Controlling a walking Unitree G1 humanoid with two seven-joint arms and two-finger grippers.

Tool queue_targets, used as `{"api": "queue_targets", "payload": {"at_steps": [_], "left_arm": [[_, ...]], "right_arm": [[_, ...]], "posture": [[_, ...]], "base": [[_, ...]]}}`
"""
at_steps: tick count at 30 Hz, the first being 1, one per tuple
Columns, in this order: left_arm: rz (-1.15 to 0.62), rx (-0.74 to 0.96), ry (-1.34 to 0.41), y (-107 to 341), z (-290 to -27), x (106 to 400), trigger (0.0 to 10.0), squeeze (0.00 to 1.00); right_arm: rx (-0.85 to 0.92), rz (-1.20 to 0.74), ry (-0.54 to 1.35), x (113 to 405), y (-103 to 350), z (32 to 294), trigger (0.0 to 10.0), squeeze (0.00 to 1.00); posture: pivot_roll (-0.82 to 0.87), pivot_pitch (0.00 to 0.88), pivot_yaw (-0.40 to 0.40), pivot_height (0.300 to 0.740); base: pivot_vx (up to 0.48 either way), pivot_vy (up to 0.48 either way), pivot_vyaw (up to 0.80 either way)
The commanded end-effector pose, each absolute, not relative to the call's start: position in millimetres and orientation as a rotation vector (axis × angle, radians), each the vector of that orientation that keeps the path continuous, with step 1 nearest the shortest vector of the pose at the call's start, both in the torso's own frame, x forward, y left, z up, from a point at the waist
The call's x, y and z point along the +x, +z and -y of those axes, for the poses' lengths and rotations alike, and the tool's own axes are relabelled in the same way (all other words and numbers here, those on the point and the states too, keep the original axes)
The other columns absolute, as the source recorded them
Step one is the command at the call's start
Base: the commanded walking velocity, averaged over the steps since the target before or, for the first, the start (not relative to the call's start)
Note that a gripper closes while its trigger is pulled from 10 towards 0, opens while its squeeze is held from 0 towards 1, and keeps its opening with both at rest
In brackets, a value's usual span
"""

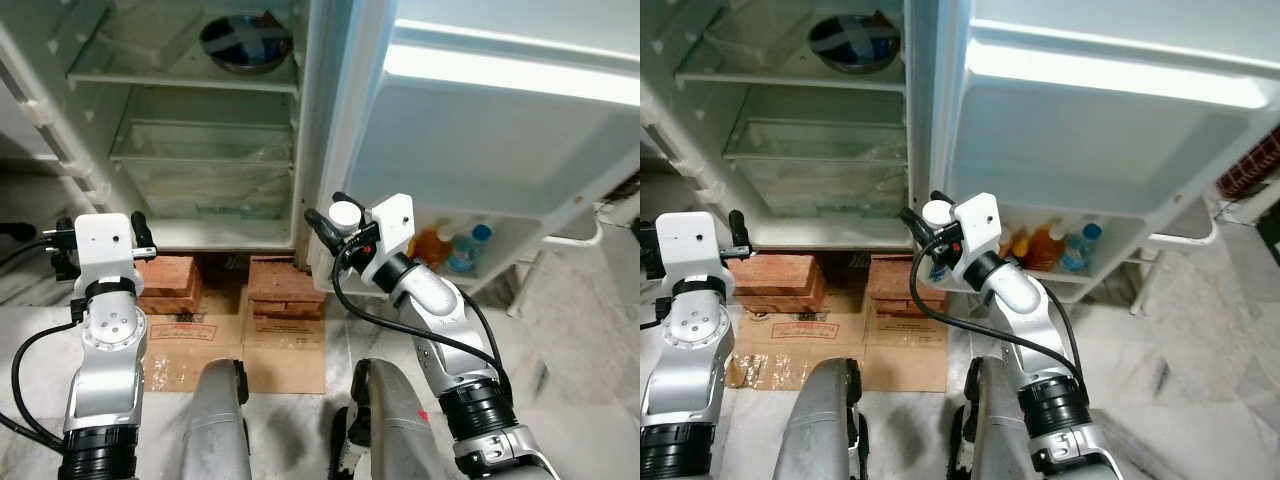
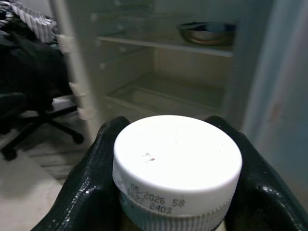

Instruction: Restocking fridge

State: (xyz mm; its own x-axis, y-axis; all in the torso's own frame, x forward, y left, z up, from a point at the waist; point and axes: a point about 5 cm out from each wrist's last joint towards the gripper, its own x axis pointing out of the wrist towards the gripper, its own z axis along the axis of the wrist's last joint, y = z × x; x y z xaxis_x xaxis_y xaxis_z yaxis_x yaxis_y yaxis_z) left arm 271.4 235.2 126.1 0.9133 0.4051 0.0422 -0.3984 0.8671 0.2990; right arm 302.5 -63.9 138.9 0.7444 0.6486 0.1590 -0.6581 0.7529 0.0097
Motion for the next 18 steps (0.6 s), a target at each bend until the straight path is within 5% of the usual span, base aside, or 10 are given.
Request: {"api": "queue_targets", "payload": {"at_steps": [1, 18], "left_arm": [[-0.032, 0.308, 0.417, 124.9, -233.7, 264.8, 10.0, 0.0], [-0.028, 0.306, 0.378, 130.6, -229.9, 245.1, 10.0, 0.0]], "right_arm": [[0.066, 0.18, 0.712, 304.9, 144.8, 62.6, 10.0, 0.0], [-0.051, 0.246, 0.792, 316.0, 152.6, 36.3, 10.0, 0.0]], "posture": [[0.07, 0.185, -0.061, 0.588], [0.12, 0.272, -0.056, 0.528]], "base": [[0.0, 0.0, 0.0], [0.0, 0.0, 0.0]]}}
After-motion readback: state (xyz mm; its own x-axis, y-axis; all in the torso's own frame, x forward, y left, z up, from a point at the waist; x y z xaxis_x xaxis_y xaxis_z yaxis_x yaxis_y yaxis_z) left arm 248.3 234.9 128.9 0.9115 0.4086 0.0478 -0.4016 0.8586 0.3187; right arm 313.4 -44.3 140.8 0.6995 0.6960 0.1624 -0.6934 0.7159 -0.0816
